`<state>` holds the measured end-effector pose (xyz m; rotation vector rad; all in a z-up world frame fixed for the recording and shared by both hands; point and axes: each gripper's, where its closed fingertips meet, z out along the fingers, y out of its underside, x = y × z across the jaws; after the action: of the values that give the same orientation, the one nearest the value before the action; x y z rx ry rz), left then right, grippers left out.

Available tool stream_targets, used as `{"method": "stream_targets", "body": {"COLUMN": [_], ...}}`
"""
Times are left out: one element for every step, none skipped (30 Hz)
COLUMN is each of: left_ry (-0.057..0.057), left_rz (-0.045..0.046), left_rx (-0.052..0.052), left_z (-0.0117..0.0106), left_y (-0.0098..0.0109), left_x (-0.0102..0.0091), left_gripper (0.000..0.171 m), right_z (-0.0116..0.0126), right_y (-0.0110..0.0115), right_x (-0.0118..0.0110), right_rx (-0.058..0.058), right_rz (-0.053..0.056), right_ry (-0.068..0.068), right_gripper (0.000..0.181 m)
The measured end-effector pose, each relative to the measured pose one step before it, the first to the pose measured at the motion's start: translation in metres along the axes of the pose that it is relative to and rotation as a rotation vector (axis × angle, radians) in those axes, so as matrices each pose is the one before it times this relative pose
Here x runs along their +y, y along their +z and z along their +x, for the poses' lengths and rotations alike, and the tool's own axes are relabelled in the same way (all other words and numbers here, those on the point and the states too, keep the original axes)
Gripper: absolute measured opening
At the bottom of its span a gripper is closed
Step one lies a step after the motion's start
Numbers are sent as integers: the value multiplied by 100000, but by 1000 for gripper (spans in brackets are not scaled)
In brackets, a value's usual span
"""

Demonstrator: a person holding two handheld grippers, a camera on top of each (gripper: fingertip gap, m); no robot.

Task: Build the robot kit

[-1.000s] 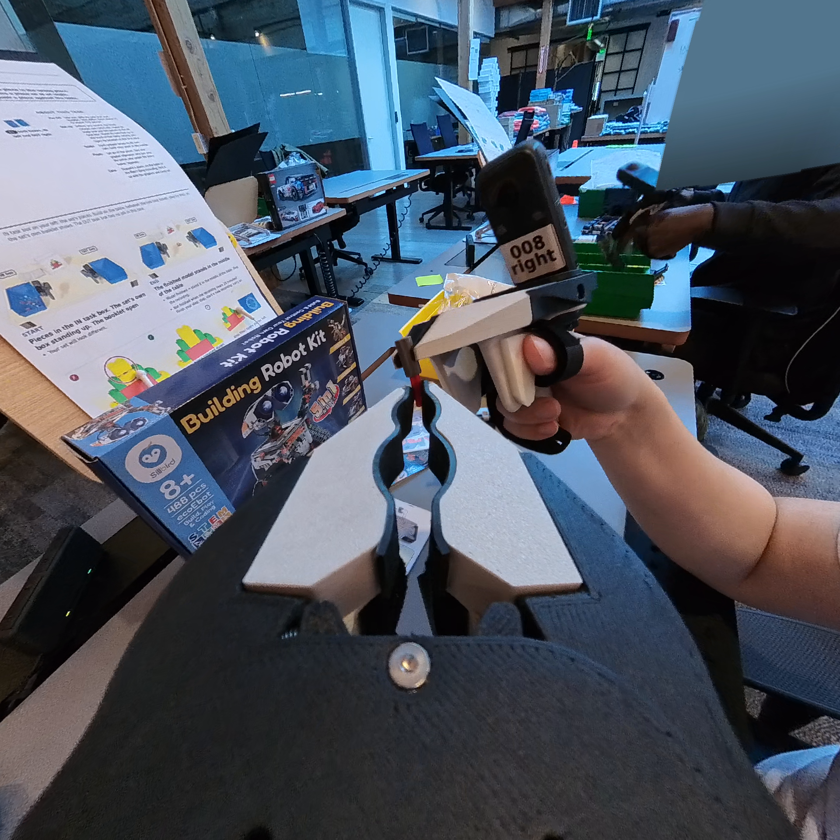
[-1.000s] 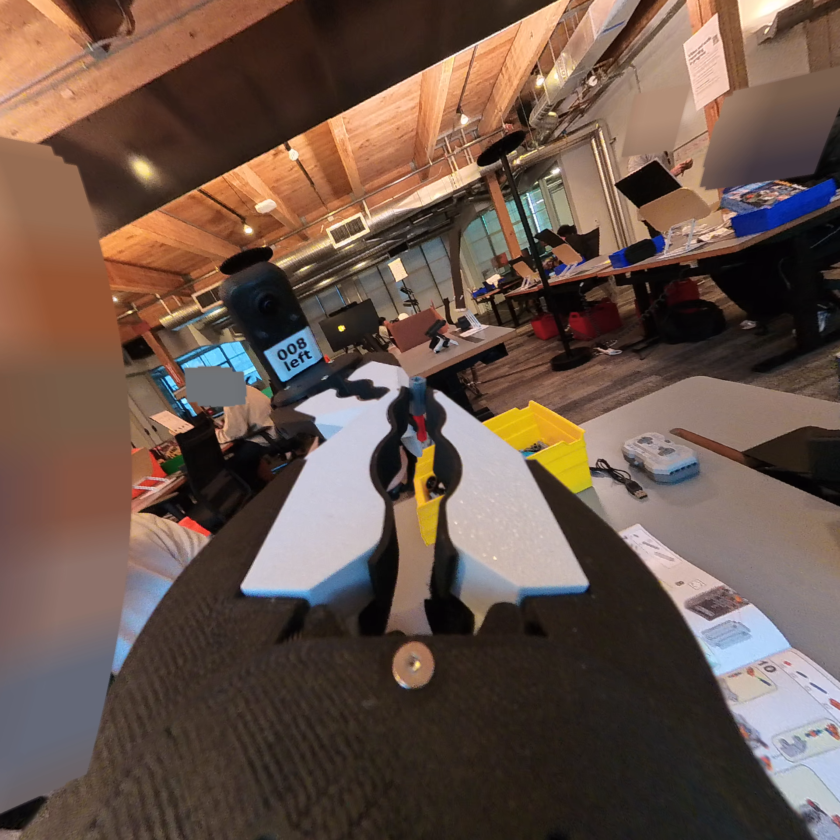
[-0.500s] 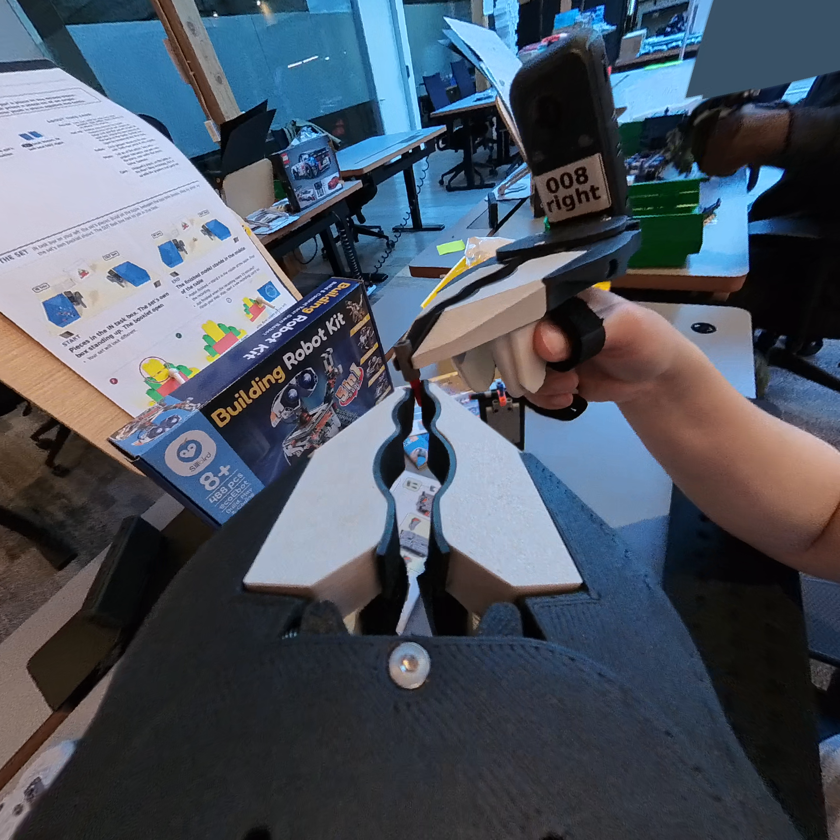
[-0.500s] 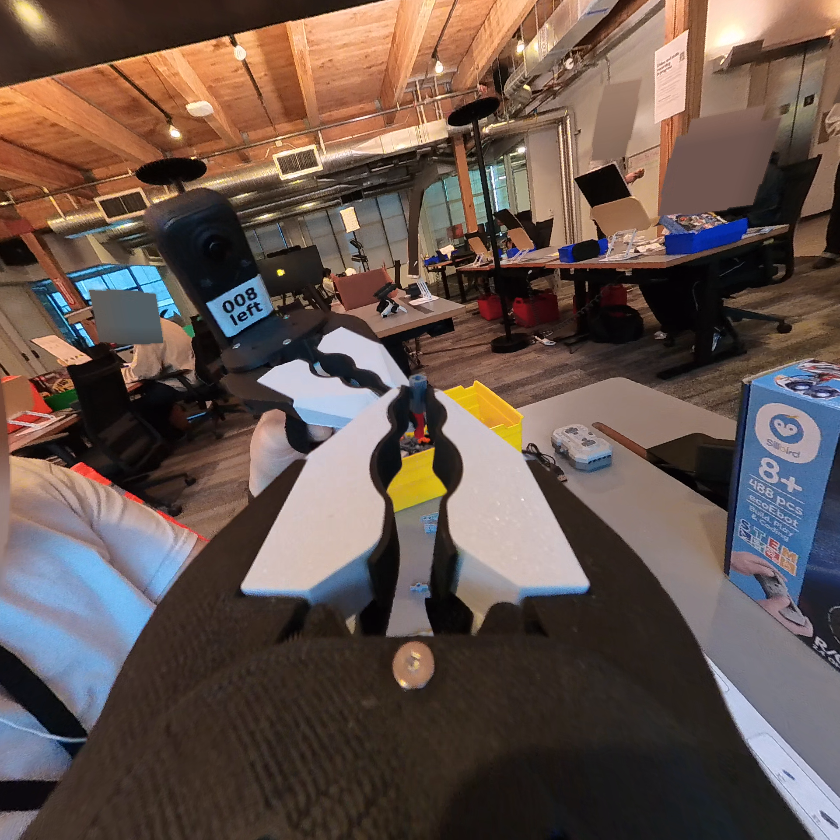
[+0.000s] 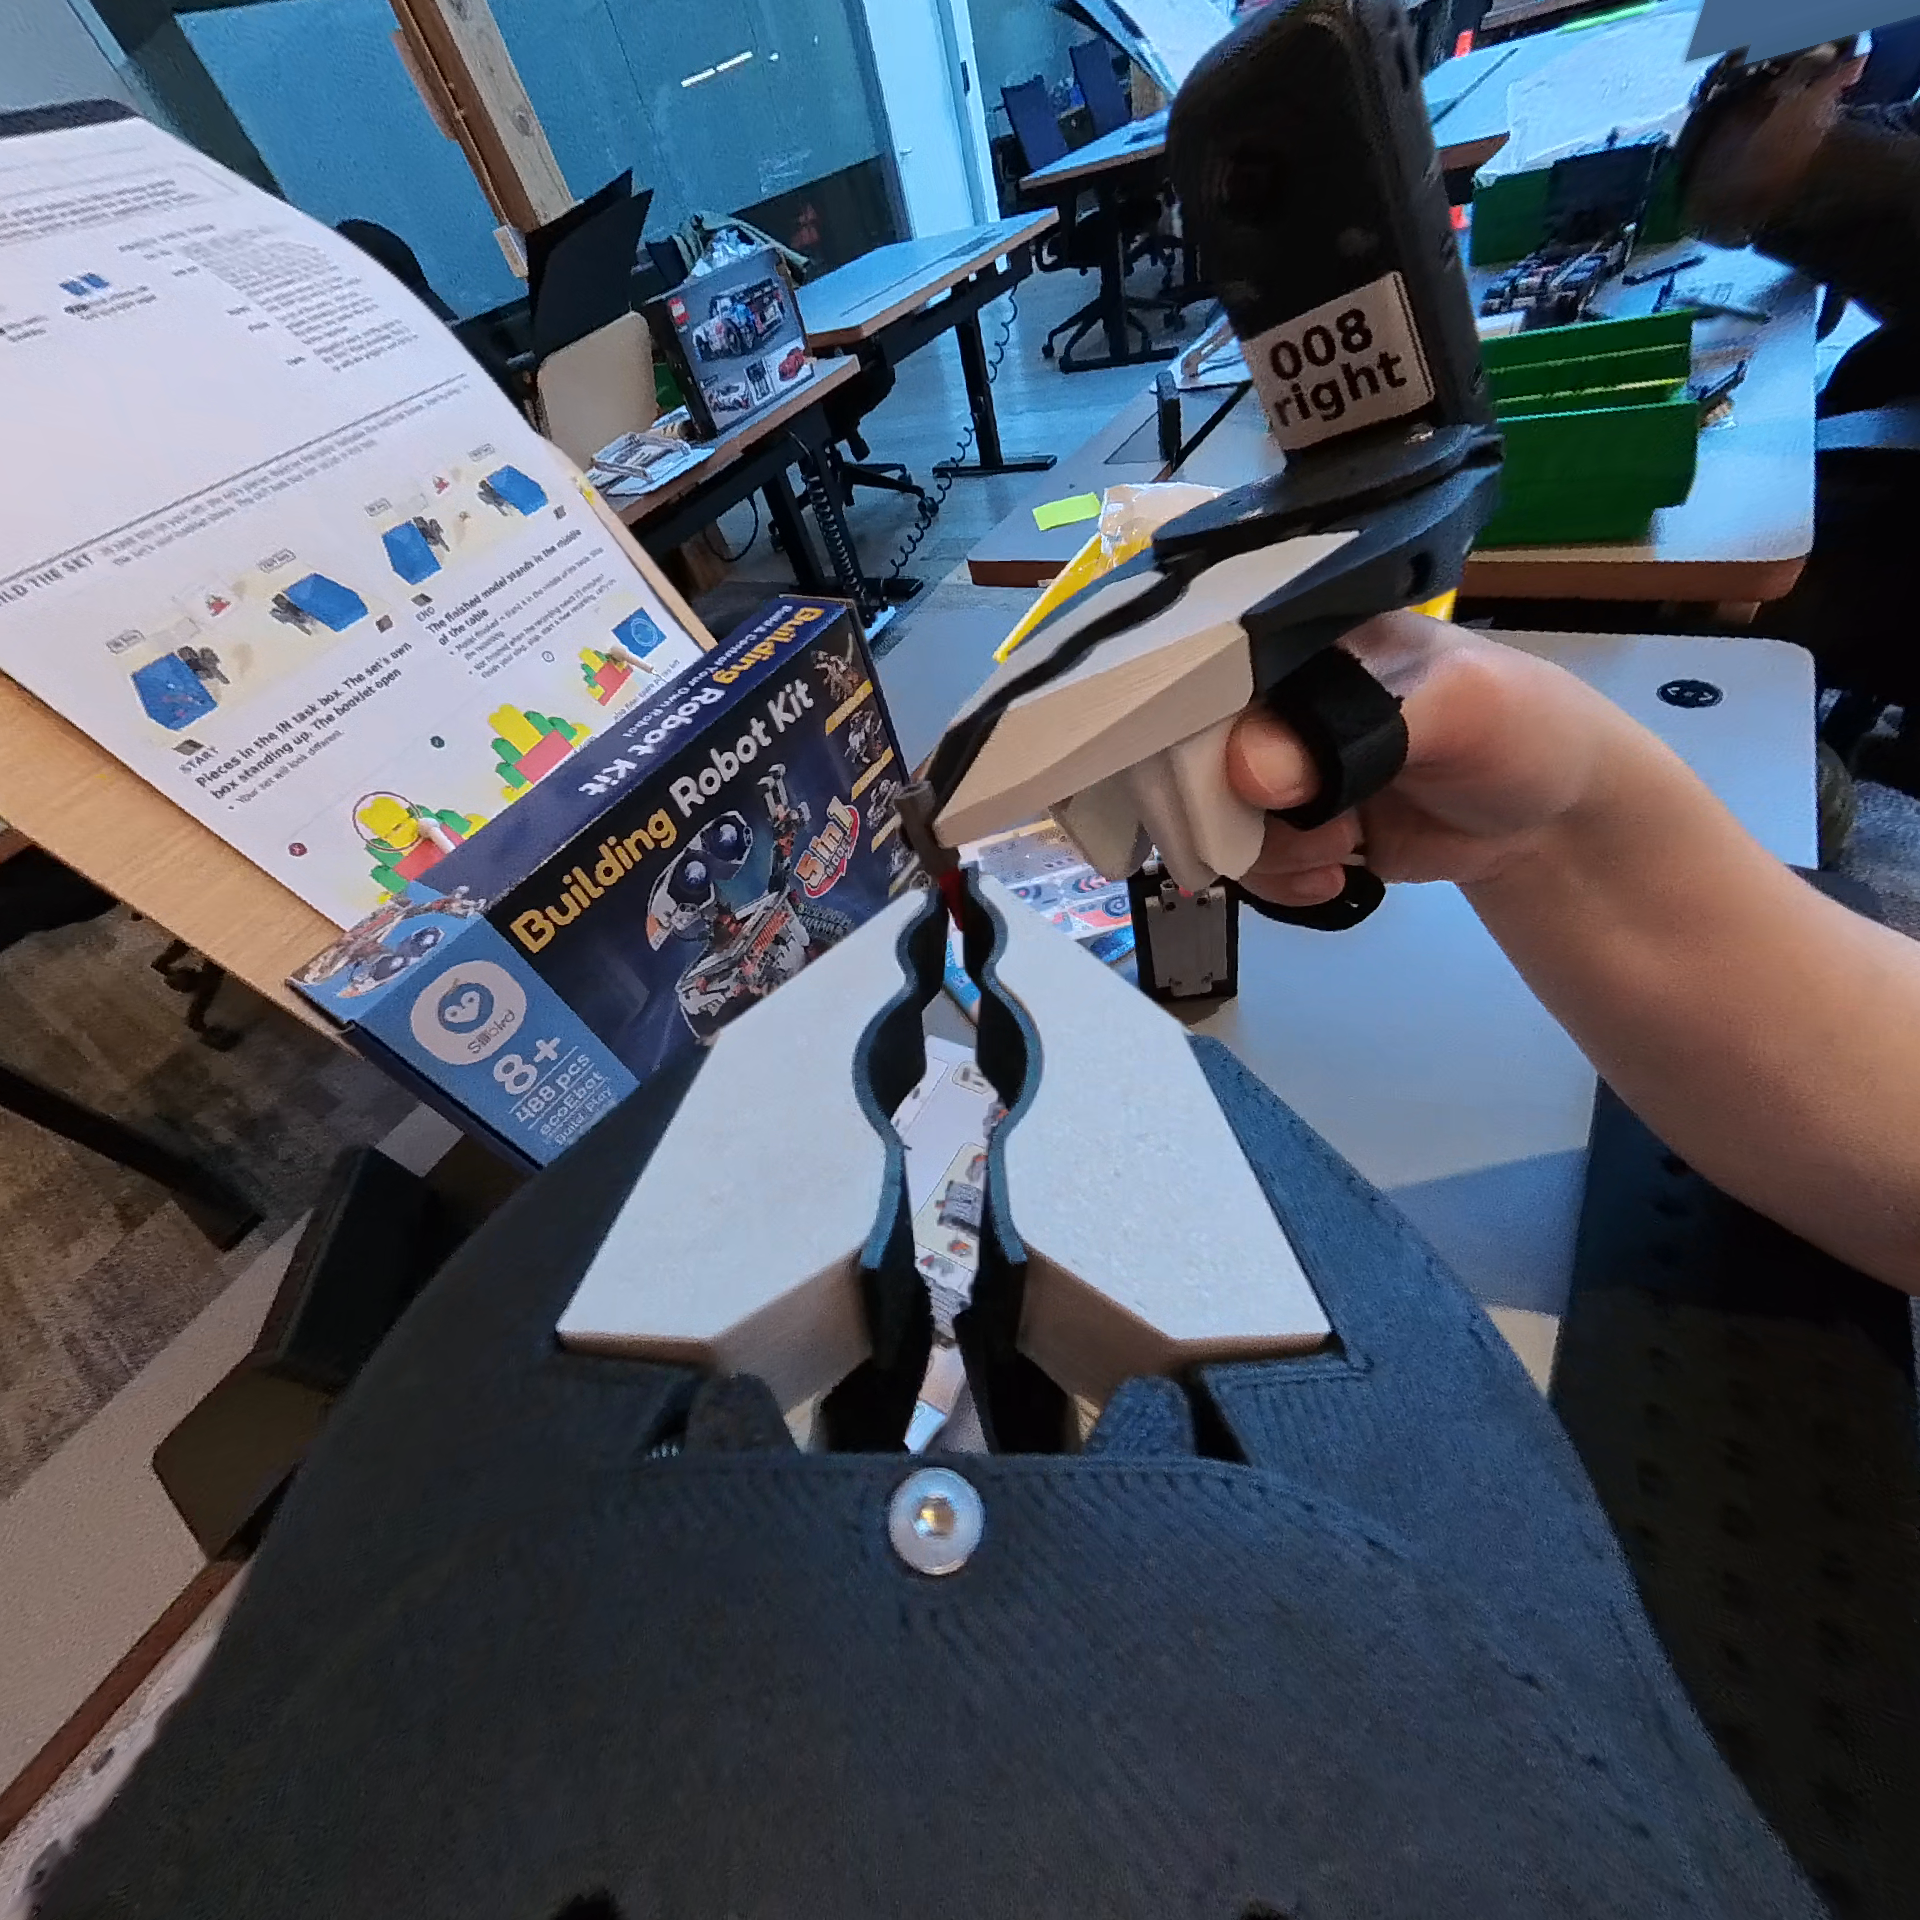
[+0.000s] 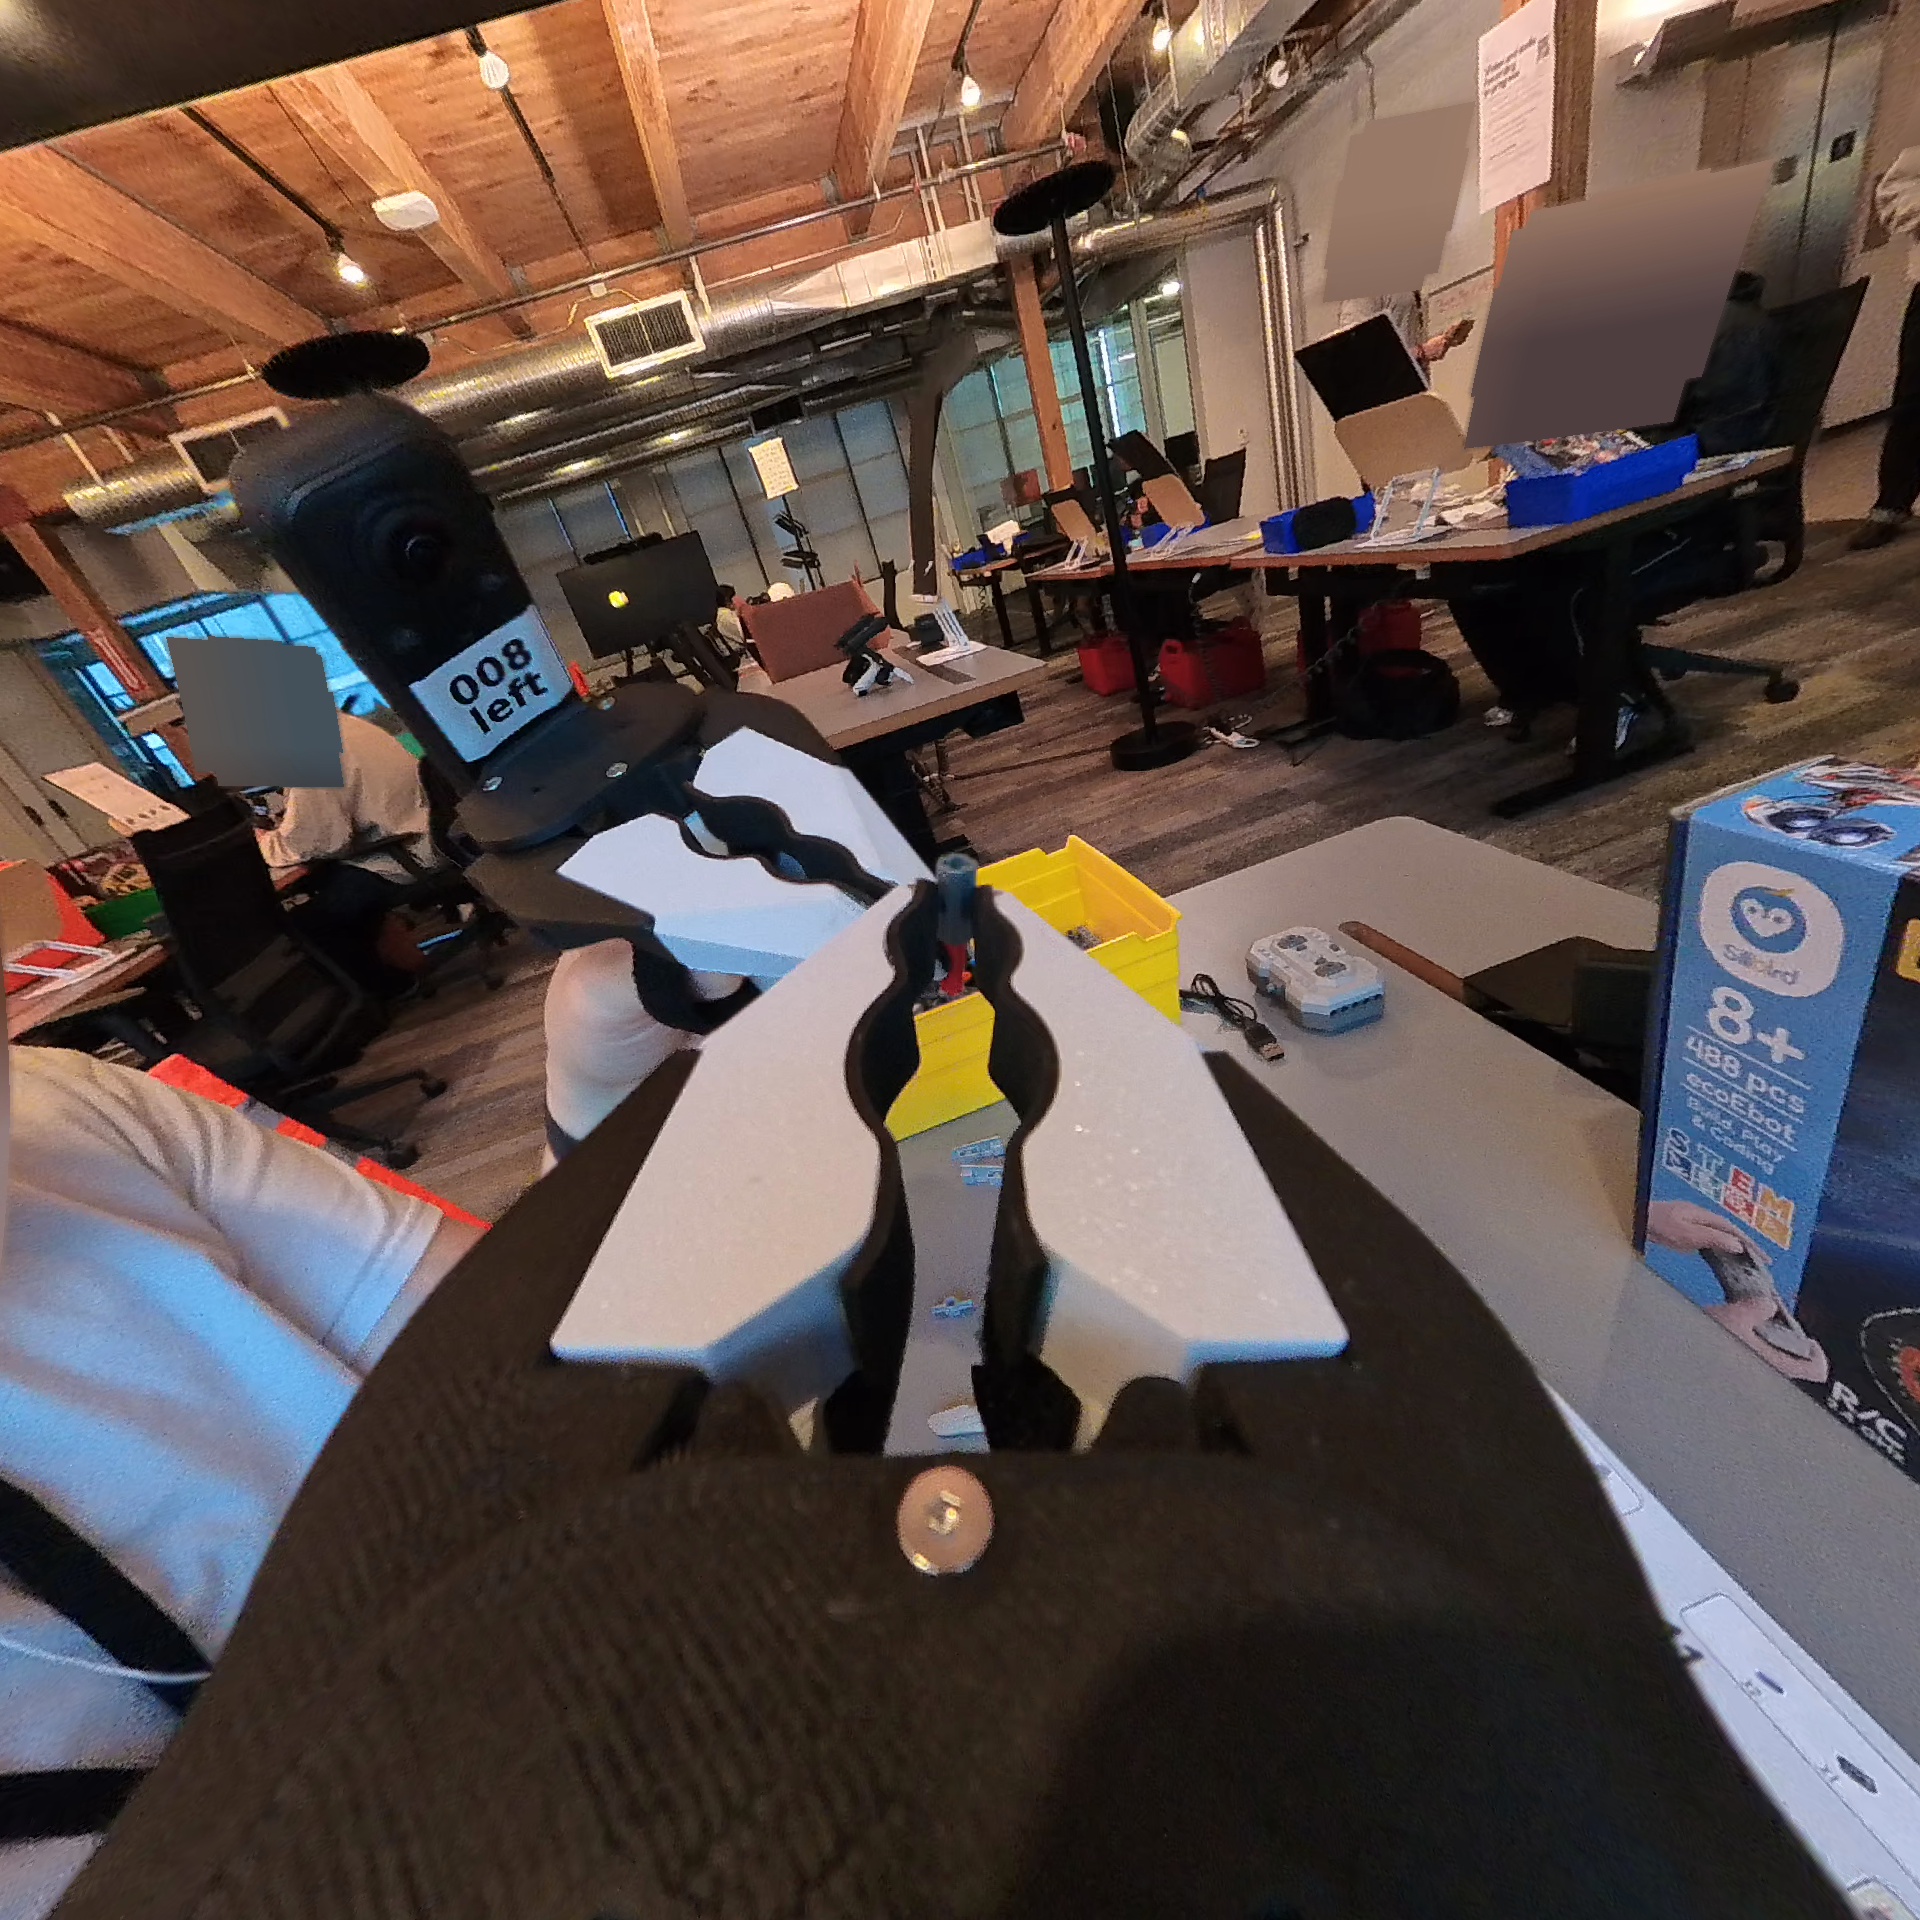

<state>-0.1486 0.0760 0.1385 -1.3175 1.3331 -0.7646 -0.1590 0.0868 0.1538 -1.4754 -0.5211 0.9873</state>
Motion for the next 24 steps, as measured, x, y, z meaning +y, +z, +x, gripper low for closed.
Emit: {"method": "stream_targets", "body": {"left_ry": [-768, -957, -1158, -838, -481, -146, 470, 903, 389, -415, -195, -506, -1487, -2160, -2491, -2690, -3223, -3608, -3319, -2766, -2158, -1686, -1419, -962], "left_rz": [-44, 361, 355, 207, 136, -470, -710, 205, 1188, 469, 5, 269, 261, 477, 193, 0, 264, 268, -9, -298, 296, 628, 31, -49], "left_rx": [250, 430, 530, 406, 339, 320, 15, -228, 172, 1301, 2078, 3368, 3764, 2604, 2179, 3386, 4144, 4049, 3733, 2863, 1395, 508, 447, 628], "left_z": [-121, -109, -77, -69, -64, -44, -70, -72, -20, 79, 133, 279, 282, 54, -40, 119, 223, 236, 217, 140, -10, -71, -35, 38], "left_y": [-62, -67, -69, -56, -25, 6, 24, -16, -88, -143, -191, -205, -208, -226, -194, -146, -110, -80, -65, -52, -75, -87, -72, -54], "left_x": [73, 29, -5, 17, 30, 108, 152, 26, -110, -17, 59, 59, 78, 77, 140, 175, 123, 109, 136, 156, 37, -27, 47, 31], "left_gripper": [0, 0, 0, 0, 0, 0, 0, 0, 0, 0, 0, 0, 0, 0, 0, 1, 0, 0, 1, 0, 0, 0, 0, 0], "right_z": [33, 0, -5, 3, 35, 62, 71, -23, -151, -115, -201, -74, -15, -417, -982, -1100, -802, -685, -513, -293, -155, -27, -222, -185], "right_y": [138, 132, 104, 93, 70, 65, 69, 63, 85, 83, 58, -64, -192, -342, -379, -298, -188, -27, 121, 205, 247, 196, 125, 93], "right_x": [44, -1, 16, 29, 22, 107, 73, -113, -169, -6, -9, -287, -564, -581, -433, -198, -61, 232, 593, 675, 701, 394, -137, -198], "right_rx": [451, 28, -150, -148, -27, 206, 297, -92, -542, -173, -534, 712, 1585, -597, -2821, -1715, 1830, 2540, 2555, 2412, 1713, 1670, -92, -366], "right_rz": [146, 418, 436, 315, 153, -382, -271, 808, 1236, -124, -527, 935, 2382, 2118, 932, -325, -1427, -3833, -6605, -6679, -6189, -3771, 189, 626], "right_ry": [-677, -305, -47, 26, 204, -24, -695, -1552, -2855, -3382, -3809, -4442, -5132, -7638, -11370, -15584, -17420, -17173, -14283, -10794, -7084, -3991, -2097, -663], "right_gripper": [6, 6, 6, 6, 6, 6, 6, 6, 5, 5, 6, 20, 44, 54, 59, 65, 68, 66, 65, 64, 64, 63, 59, 54]}}
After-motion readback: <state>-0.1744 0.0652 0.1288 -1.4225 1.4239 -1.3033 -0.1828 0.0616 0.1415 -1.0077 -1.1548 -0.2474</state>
